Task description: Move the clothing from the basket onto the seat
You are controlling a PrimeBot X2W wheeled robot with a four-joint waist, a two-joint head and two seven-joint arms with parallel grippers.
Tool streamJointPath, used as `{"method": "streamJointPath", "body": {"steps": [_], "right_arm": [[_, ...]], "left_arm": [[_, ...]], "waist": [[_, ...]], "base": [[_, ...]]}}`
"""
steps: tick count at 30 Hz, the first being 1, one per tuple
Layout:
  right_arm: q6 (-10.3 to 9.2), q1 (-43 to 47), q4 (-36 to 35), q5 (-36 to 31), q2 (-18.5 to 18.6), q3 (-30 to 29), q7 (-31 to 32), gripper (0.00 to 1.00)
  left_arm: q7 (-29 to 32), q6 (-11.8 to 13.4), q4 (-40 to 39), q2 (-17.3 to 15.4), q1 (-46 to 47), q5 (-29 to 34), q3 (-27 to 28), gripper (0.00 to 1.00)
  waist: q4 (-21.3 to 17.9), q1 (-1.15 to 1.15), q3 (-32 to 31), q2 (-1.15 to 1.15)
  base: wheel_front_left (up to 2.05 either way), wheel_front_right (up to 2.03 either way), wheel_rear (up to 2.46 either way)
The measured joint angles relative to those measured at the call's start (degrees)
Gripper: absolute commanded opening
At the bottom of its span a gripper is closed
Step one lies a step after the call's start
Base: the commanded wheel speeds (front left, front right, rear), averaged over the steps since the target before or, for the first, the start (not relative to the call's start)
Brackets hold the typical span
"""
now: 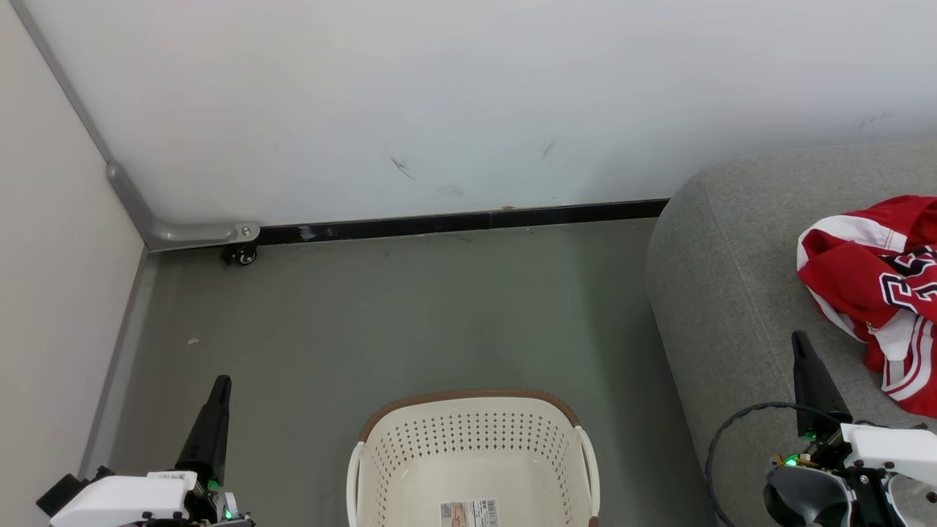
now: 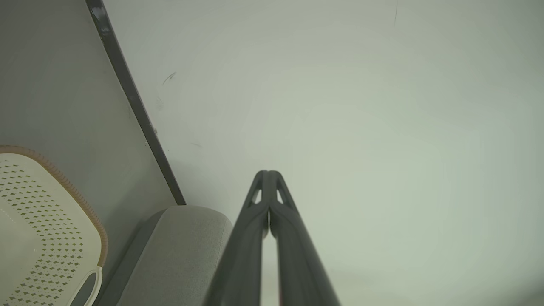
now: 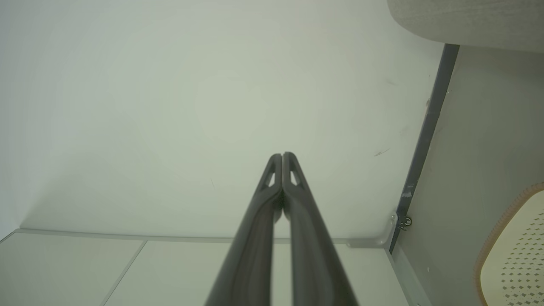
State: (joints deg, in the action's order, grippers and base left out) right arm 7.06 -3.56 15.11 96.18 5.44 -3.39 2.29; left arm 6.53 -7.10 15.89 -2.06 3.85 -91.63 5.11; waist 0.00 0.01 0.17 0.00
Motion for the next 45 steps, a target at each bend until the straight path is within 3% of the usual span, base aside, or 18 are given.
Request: {"method": "streamJointPath", "body": {"steps": [45], "right_arm": [[-0.01, 0.0, 0.01, -0.16, -0.25, -0.21, 0.56, 0.0]], "left_arm": [[0.0, 0.0, -0.07, 0.0, 0.0, 0.0, -0.02, 0.0]], "waist": [[0.0, 0.0, 0.0, 0.0]], "base": [[0.0, 0.0, 0.0]]}}
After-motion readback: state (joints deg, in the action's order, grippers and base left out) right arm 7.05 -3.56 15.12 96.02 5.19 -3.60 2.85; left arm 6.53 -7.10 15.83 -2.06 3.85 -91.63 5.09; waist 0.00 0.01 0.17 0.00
